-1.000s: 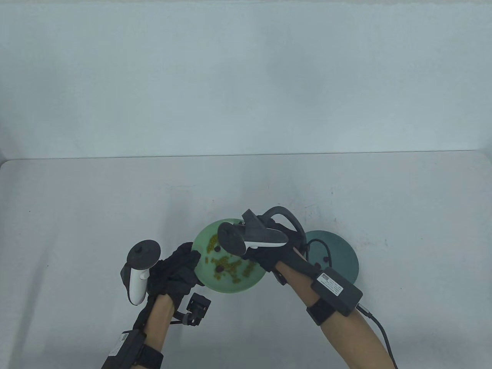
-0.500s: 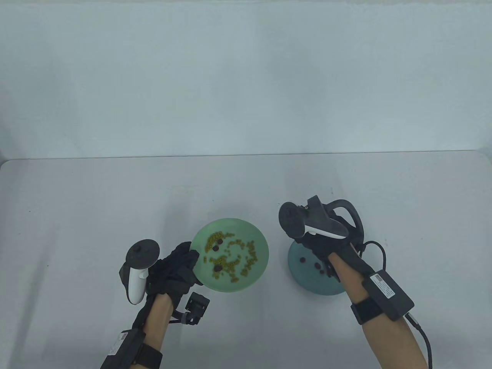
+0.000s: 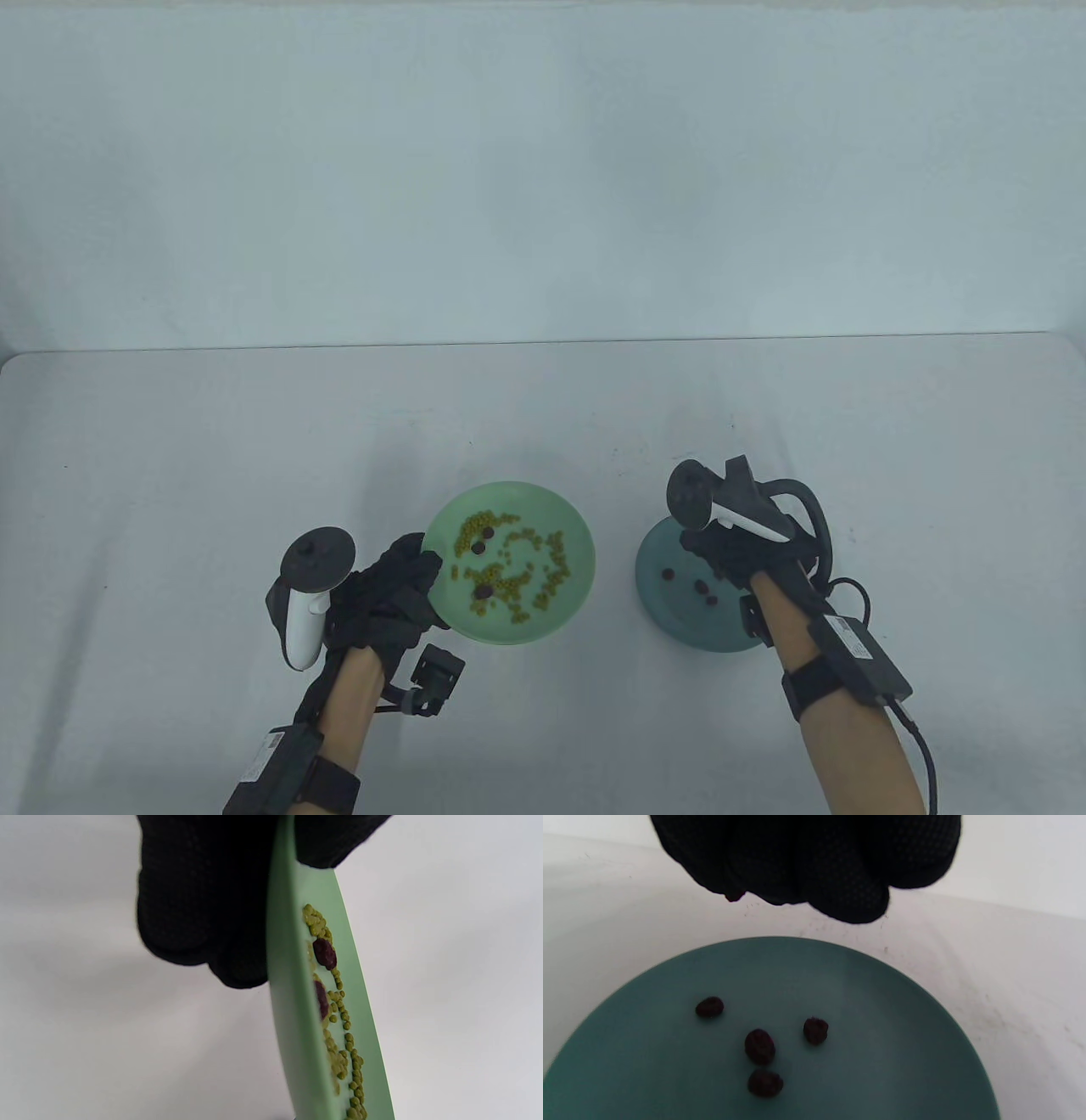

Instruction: Pick cranberries with hand pinch into plate

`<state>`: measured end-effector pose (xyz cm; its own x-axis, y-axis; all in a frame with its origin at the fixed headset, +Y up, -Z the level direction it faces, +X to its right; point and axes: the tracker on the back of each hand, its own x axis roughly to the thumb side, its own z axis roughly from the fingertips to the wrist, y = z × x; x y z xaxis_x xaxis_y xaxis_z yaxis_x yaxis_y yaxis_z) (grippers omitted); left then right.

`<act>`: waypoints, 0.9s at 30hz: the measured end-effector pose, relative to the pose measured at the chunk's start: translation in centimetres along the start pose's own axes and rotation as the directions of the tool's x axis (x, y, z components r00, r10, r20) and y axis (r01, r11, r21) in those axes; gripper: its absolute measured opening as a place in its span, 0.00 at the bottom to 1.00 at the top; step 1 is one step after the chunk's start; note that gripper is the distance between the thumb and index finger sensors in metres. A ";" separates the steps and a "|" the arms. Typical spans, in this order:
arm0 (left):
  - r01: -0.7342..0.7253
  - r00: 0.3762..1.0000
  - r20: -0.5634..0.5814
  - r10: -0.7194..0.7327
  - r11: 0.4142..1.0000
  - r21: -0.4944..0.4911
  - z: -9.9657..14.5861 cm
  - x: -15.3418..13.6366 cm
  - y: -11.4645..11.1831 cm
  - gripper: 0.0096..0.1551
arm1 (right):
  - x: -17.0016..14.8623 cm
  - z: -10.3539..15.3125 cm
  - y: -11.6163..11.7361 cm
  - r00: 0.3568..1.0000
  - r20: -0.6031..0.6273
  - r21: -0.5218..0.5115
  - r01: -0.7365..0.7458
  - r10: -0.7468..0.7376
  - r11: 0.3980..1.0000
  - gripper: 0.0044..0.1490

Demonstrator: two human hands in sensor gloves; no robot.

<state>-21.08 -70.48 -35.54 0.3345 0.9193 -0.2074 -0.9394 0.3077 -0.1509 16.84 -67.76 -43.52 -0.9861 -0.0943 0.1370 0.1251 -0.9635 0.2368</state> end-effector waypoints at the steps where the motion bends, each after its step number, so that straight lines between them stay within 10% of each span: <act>1: 0.000 1.000 0.000 0.000 1.000 0.000 0.0 0.0 0.0 0.30 | 0.0 -0.2 0.3 1.000 -0.004 0.005 0.003 -0.002 1.000 0.30; 17: 0.005 1.000 -0.002 -0.005 1.000 -0.005 -0.1 0.0 -0.2 0.30 | -0.2 -2.1 3.8 0.998 -0.054 0.079 0.014 -0.010 0.997 0.29; 27: 0.005 1.000 -0.007 -0.005 1.000 -0.005 -0.1 -0.1 -0.2 0.30 | -0.7 -1.2 1.6 0.998 -0.057 0.025 0.008 -0.006 1.000 0.31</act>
<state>-20.86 -70.64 -35.61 0.3393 0.9161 -0.2138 -0.9375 0.3106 -0.1571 17.60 -69.57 -44.39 -0.9915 -0.1026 0.0804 0.1203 -0.9577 0.2615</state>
